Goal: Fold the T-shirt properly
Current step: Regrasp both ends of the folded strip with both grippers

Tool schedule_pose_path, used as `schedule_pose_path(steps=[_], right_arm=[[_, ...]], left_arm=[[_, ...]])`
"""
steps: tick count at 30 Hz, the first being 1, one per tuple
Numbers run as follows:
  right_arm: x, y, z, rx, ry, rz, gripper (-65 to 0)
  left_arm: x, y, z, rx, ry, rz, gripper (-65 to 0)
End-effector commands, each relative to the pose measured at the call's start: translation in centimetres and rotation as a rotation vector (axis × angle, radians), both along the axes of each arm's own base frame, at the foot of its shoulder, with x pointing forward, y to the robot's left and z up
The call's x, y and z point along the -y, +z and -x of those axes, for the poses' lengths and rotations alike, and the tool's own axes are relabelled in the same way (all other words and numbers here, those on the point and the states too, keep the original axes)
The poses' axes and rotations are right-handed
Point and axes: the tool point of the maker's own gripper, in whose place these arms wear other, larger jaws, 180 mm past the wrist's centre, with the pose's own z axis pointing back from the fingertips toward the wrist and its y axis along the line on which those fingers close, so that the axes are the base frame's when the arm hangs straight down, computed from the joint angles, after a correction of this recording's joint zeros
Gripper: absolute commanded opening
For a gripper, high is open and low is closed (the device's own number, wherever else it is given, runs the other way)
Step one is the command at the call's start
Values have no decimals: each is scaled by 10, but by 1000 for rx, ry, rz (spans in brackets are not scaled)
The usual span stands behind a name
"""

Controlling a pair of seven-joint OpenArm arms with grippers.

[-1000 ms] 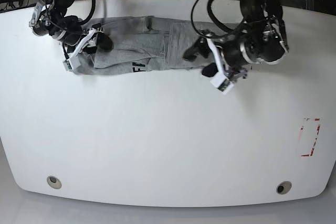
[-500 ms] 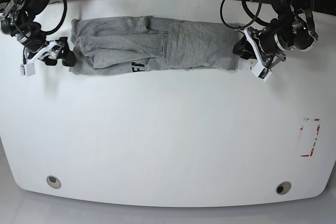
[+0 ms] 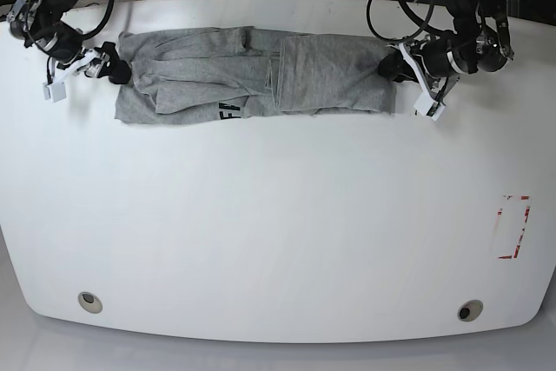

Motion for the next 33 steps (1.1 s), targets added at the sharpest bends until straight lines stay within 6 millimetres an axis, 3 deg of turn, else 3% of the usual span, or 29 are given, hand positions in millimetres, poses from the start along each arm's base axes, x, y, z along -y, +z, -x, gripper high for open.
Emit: schedule_pose_path(steps=[1,4,9,11,13,18,28,33], right_arm=[[-24,16,-20,81,62,-6,-133],[-45,13,-16,84,79,-29,-133],[-57,10,-15,83,77,-59,-135],[-66,13,-24,100,105,-66,-165],[-70,15,-30,116,115,-69,-243],[-74,16,-33,129,125,-70,-648],[-79,47,-36,213,175,12,-650],[-124,67,-46,286,319,16,-650]], left_arm=[[-3,0,-3,4,2,-4,-557],[-3,0,-5,6,3,-2,-557],[-3,0,-5,4,7,-2,-557],[-4,1,-7,6,10,-3,-557],[-5,0,-7,5,10,-6,-557],[-10,-7,-4,-14,7,-61,-556],[8,-10,-19,-6,17,-98,-556],[26,-10,-29,3,24,-95,-554]])
